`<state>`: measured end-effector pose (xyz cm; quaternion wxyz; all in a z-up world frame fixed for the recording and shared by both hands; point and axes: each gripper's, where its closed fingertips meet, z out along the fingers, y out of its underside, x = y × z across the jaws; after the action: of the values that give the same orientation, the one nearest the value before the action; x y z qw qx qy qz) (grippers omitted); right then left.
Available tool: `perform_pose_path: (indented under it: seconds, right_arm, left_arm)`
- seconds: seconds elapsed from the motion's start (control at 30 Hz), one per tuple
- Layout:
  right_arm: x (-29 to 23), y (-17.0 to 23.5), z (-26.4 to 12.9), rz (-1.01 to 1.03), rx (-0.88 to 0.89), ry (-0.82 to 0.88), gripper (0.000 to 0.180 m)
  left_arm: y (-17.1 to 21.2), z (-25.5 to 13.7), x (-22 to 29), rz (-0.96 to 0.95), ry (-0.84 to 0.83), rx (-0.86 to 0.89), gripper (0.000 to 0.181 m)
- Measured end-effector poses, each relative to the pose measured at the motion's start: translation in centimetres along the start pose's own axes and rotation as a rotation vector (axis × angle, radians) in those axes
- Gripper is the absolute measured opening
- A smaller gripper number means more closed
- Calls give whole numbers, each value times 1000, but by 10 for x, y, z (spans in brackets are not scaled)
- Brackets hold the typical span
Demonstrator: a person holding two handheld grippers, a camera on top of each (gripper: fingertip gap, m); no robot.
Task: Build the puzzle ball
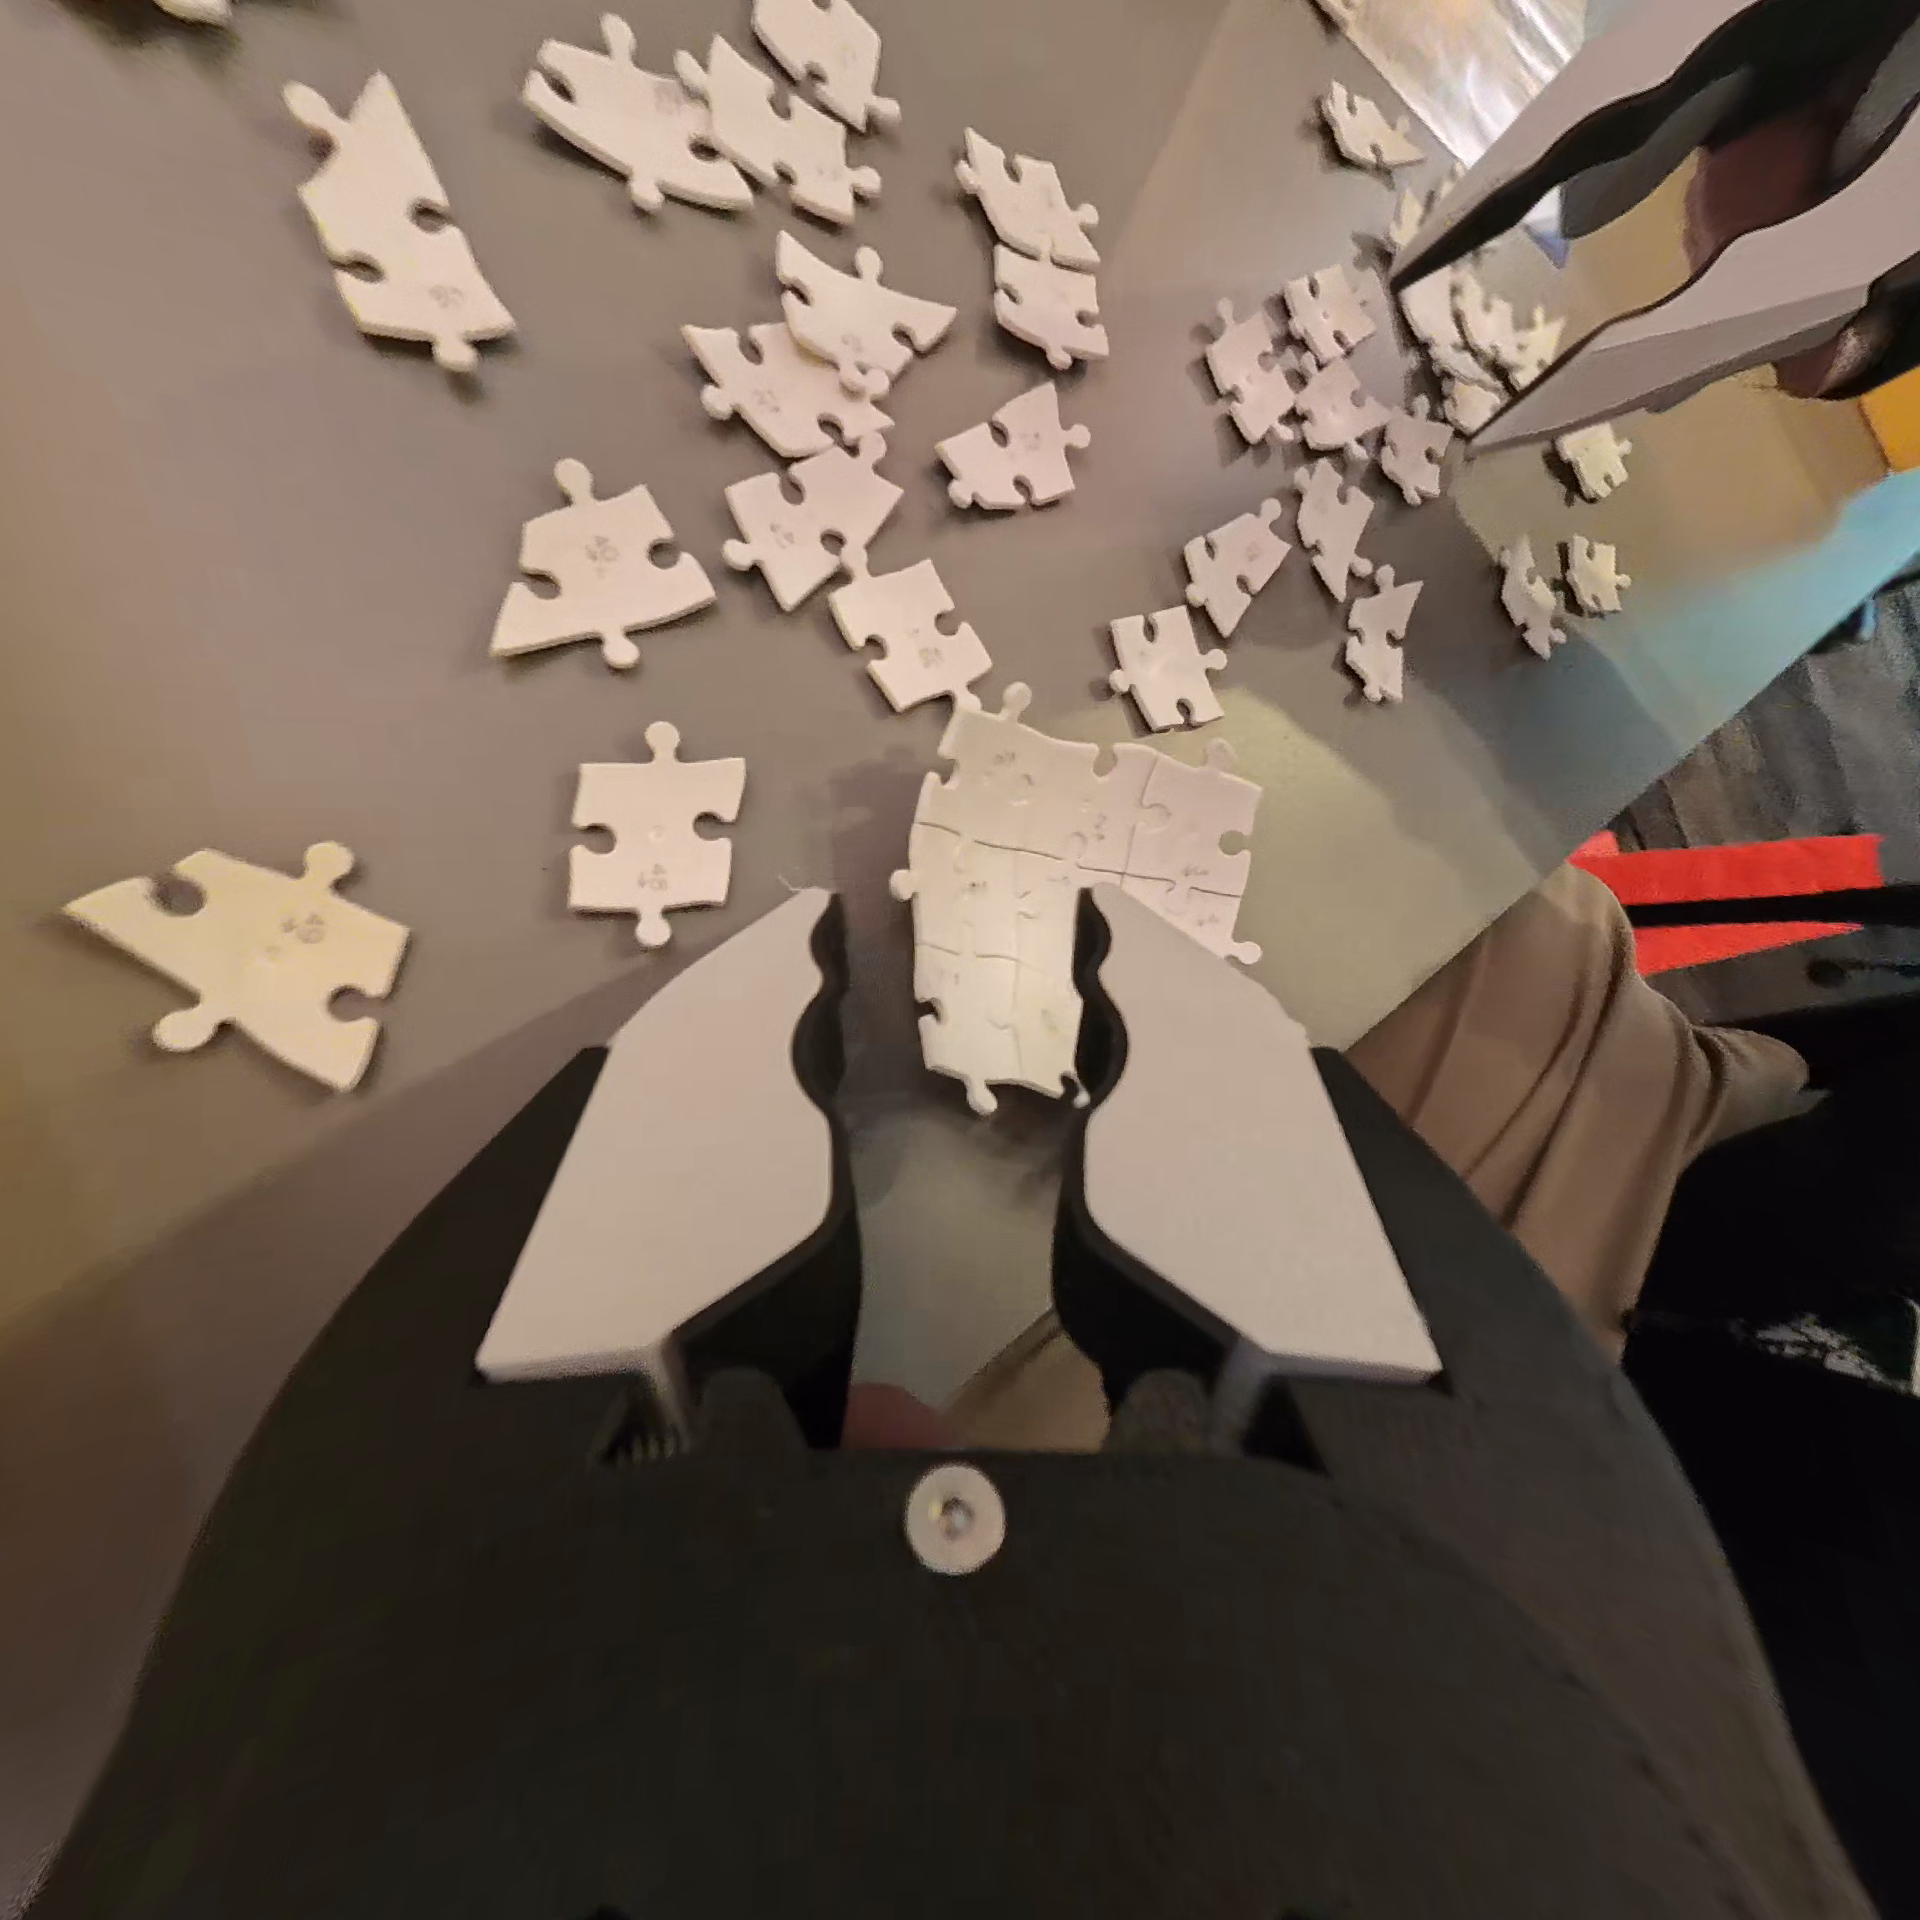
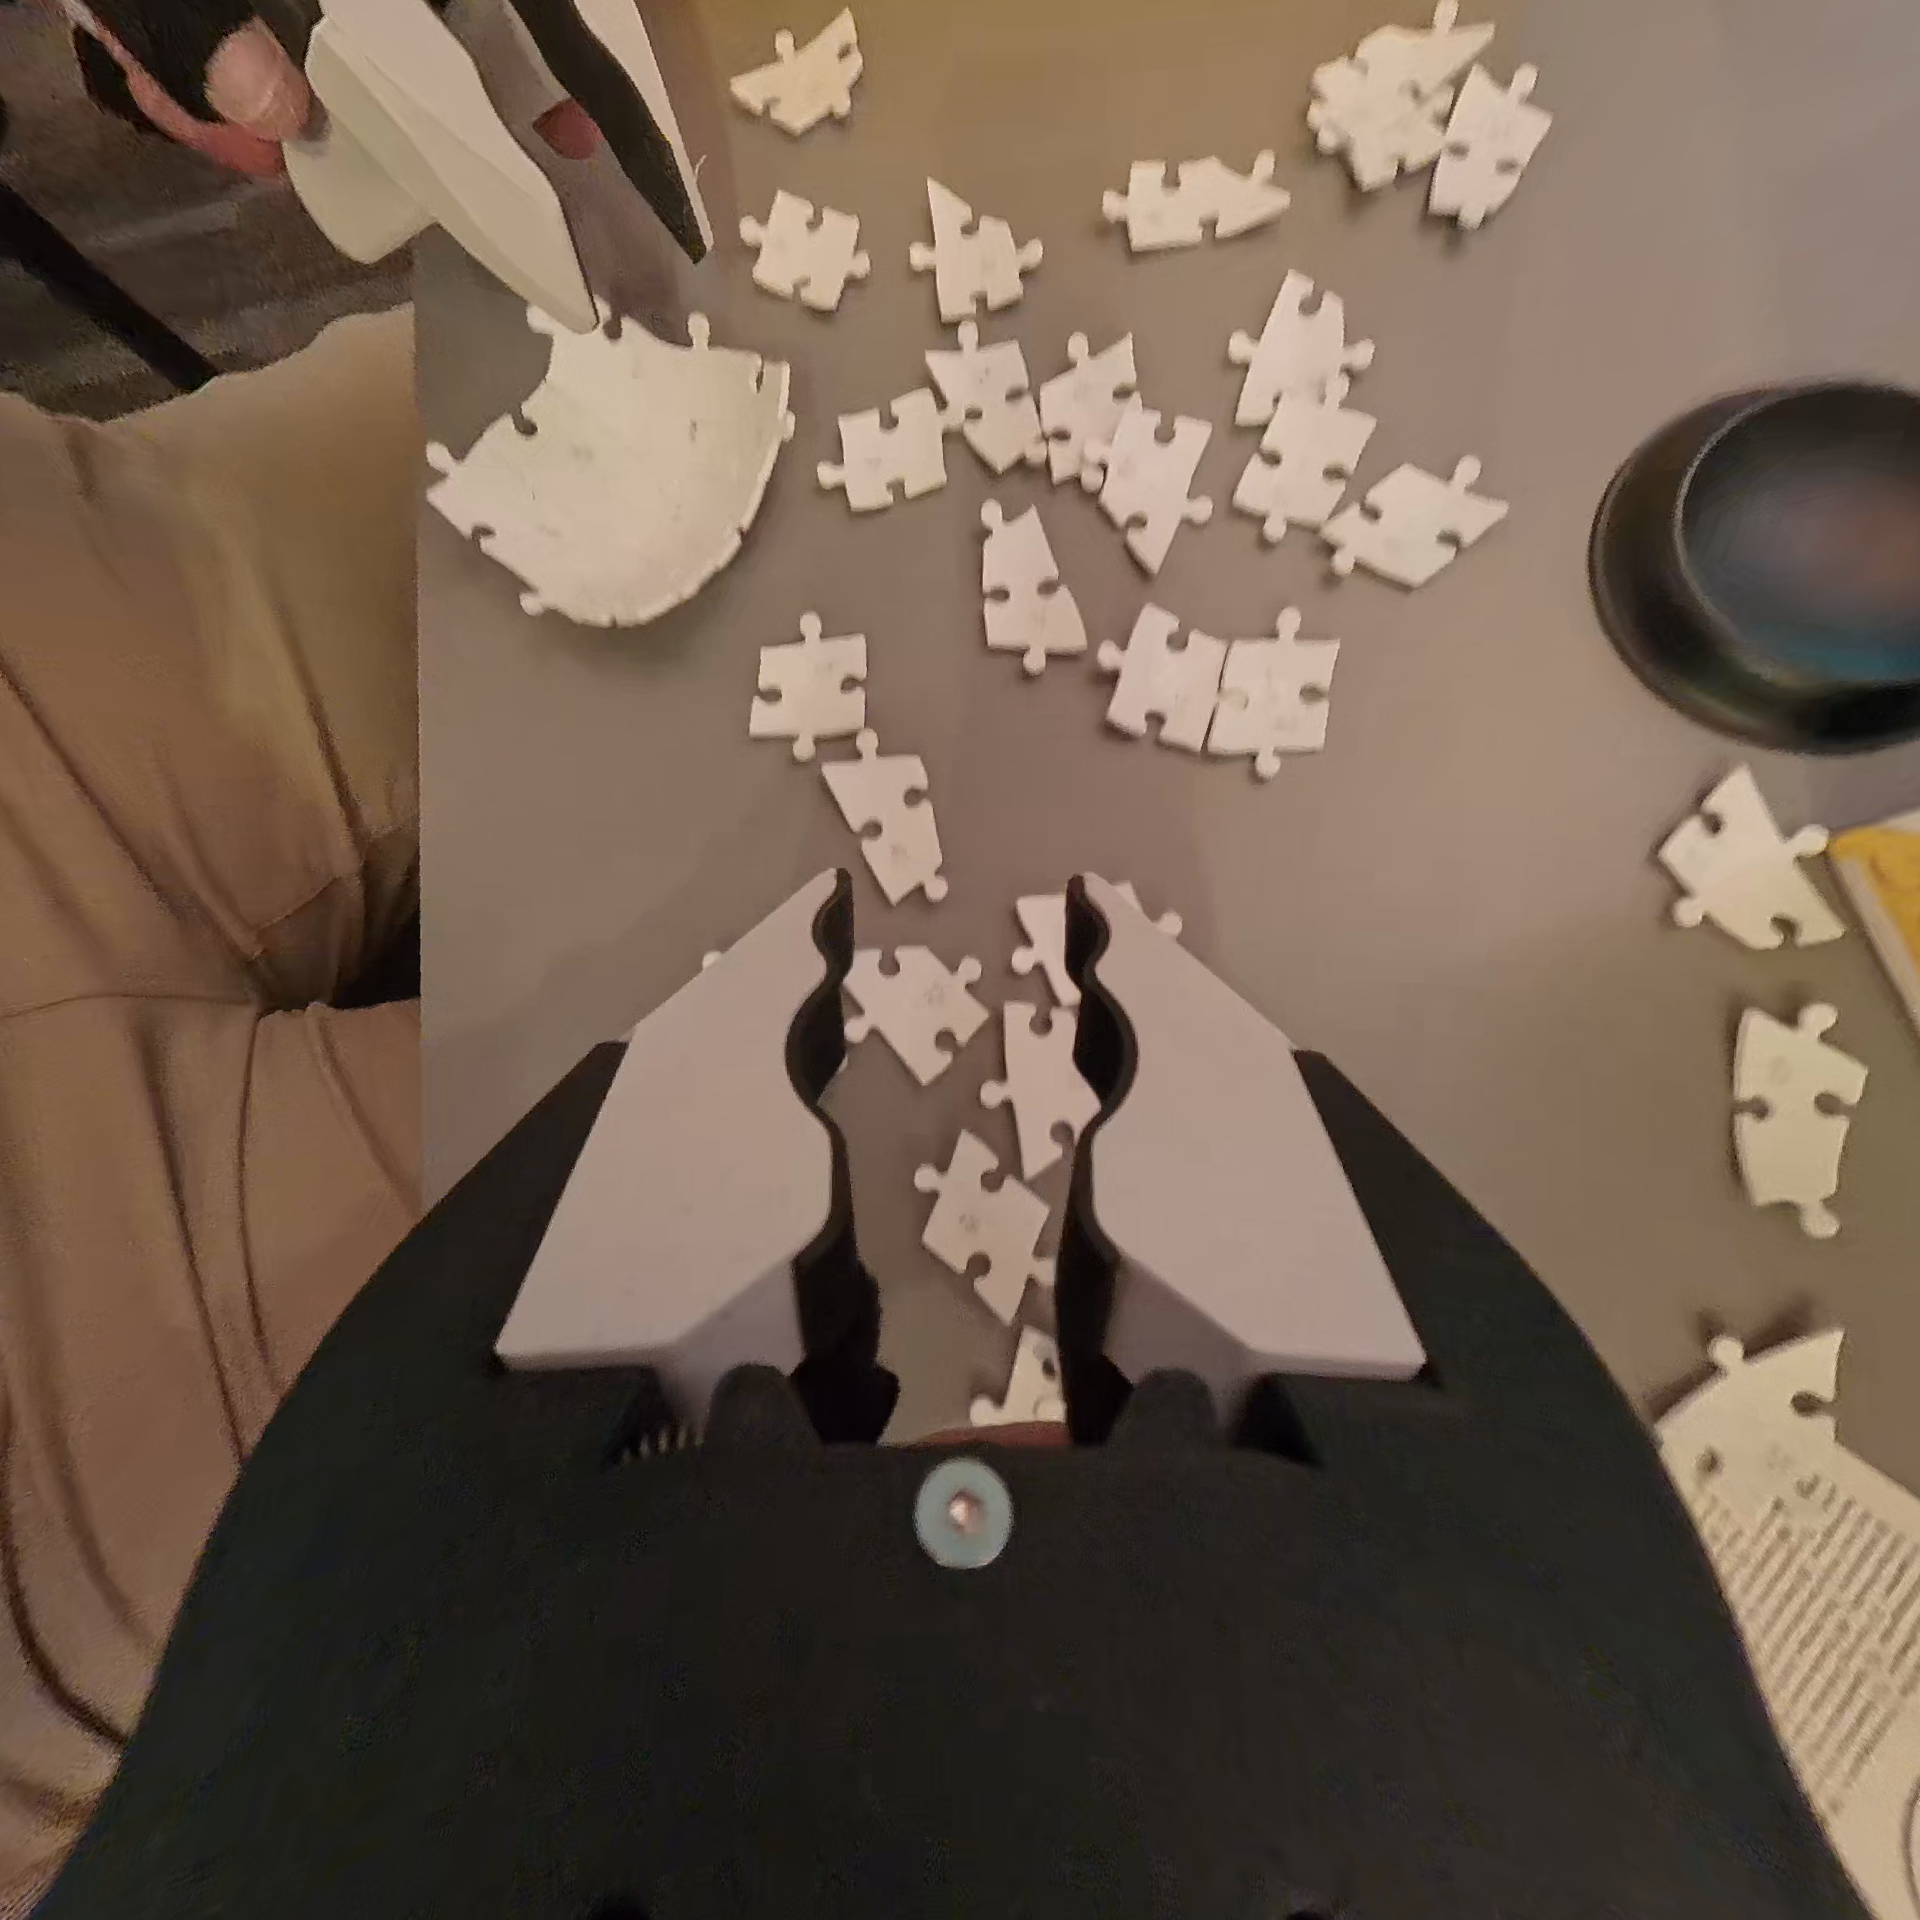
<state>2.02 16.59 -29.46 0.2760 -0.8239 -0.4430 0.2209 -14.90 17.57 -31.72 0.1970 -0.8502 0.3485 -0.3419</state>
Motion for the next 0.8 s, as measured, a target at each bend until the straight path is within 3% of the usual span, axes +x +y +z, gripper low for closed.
perform_pose_path:
  seconds: [0.2, 0.37, 0.63, 0.8]
  right_arm:
    - [3, -51, 13, 6, 148, 11, 40]
    - [2, -110, 23, -38, 271, 46, 38]
    - [-58, -213, 21, -207, 539, -7, 29]
    - [-123, -266, 36, -305, 638, -139, 27]
  left_arm:
    - [-14, -41, -4, -29, -192, 172, 72]
    - [-8, -89, 14, 4, -277, 307, 75]
    - [65, -175, 22, -40, -490, 434, 75]
    - [138, -236, 37, -122, -677, 518, 71]
